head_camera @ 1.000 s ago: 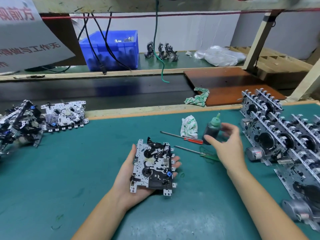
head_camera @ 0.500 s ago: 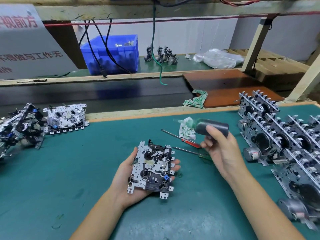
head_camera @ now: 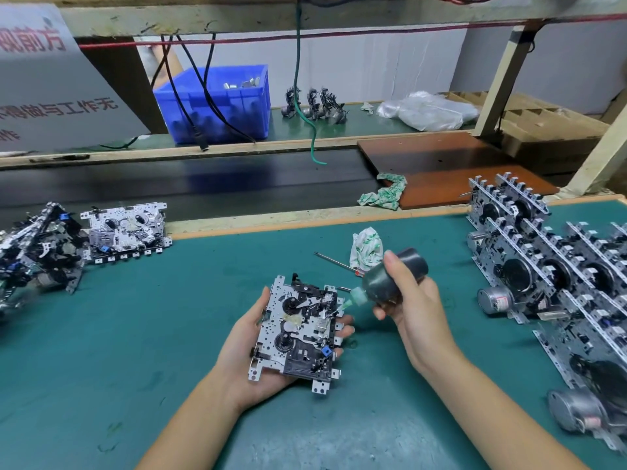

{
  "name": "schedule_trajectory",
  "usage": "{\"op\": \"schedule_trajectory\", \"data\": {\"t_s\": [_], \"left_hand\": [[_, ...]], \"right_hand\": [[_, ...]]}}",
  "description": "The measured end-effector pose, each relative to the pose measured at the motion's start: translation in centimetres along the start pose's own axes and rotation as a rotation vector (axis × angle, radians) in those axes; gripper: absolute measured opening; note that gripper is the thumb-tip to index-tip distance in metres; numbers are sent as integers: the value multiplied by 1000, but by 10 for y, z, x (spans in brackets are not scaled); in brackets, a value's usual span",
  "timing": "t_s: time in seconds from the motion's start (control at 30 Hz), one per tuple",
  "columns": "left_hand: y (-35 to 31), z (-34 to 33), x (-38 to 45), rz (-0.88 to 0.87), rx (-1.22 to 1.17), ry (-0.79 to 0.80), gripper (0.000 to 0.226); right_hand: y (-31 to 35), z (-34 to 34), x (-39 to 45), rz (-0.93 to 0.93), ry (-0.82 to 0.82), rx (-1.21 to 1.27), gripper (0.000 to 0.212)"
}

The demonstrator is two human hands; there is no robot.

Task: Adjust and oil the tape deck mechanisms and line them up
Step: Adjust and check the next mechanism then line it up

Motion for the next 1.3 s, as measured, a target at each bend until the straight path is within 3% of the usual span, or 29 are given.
{"op": "schedule_trajectory", "data": {"t_s": [0.23,0.93,1.3], "left_hand": [[-1,-1,0,-6,-10,3,73],[-1,3,0,-21,48,-25,73],[-1,0,-2,-14,18,-18,77]], "right_hand": [[3,2,-1,90,-41,-56,39],[2,3,1,120,-30,-99,30],[12,8,7,145,-35,1,52]]}}
Point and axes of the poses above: each hand's wrist, its own x-axis towards the middle knuckle, its own z-axis out of the back of the hand, y = z × x, the point moved 6 cm from there along x, towards the middle knuckle, and after that the axes turned 3 degrees about z, right-handed, at the moved point
